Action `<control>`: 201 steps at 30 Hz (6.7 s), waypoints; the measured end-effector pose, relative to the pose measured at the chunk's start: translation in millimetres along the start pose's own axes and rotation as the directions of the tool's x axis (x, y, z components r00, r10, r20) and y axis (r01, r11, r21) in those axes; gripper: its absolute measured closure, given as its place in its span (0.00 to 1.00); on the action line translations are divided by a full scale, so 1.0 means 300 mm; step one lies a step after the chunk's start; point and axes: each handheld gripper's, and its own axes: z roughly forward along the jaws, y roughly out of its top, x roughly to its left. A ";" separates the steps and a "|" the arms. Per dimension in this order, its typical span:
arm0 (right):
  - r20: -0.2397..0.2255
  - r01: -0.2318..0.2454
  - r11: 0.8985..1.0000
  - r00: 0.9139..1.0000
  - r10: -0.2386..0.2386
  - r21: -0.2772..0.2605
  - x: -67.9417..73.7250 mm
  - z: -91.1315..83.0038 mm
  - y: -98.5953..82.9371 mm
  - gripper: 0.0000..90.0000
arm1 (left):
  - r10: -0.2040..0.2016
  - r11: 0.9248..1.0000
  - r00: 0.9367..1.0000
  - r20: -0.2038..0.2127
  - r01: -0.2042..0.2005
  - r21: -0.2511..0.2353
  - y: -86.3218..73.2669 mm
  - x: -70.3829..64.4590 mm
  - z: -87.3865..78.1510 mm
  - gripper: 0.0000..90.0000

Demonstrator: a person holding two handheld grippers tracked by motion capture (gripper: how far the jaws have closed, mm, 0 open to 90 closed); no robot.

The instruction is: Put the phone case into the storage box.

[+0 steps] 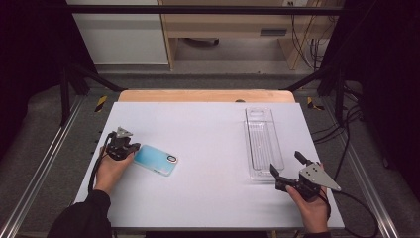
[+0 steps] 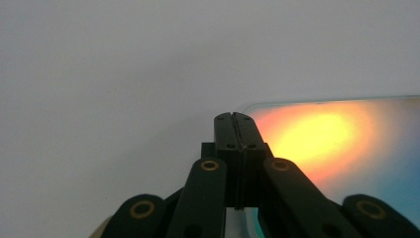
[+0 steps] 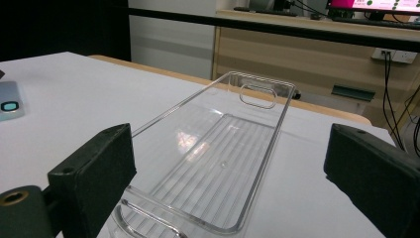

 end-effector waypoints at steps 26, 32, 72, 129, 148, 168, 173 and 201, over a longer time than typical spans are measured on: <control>-0.005 -0.010 1.000 1.000 0.010 -0.007 -0.001 -0.003 0.002 0.07 | 0.071 0.997 0.988 0.136 -0.070 -0.012 -0.015 -0.251 -0.028 1.00; -0.005 -0.011 1.000 1.000 0.011 -0.007 0.000 -0.003 0.003 0.07 | 0.104 0.995 0.979 0.177 -0.103 -0.017 -0.012 -0.336 -0.028 1.00; -0.411 0.179 0.933 0.911 -0.036 0.314 0.502 0.219 0.163 0.07 | -0.025 0.875 0.996 0.089 0.065 -0.480 -0.218 -0.312 -0.267 0.05; -0.555 0.310 0.844 0.832 -0.017 0.438 0.613 0.343 -0.006 0.19 | 0.025 0.879 0.994 0.105 0.029 -0.476 -0.208 -0.340 -0.254 0.05; -0.491 0.265 0.822 0.871 0.021 0.505 0.519 0.396 0.173 0.20 | 0.148 0.866 0.988 0.038 -0.111 -0.487 -0.188 -0.407 -0.246 0.05; -0.503 0.344 0.765 0.864 -0.031 0.544 0.475 0.421 0.457 0.20 | 0.454 0.664 0.832 -0.318 -0.554 -0.502 -0.031 -0.624 -0.135 0.12; -0.527 0.381 0.756 0.848 -0.057 0.532 0.516 0.409 0.466 0.20 | 0.468 0.641 0.803 -0.368 -0.595 -0.484 -0.056 -0.631 -0.137 0.16; -0.582 0.416 0.744 0.812 -0.044 0.524 0.573 0.423 0.460 0.20 | 0.517 0.596 0.761 -0.392 -0.648 -0.474 -0.077 -0.630 -0.147 0.39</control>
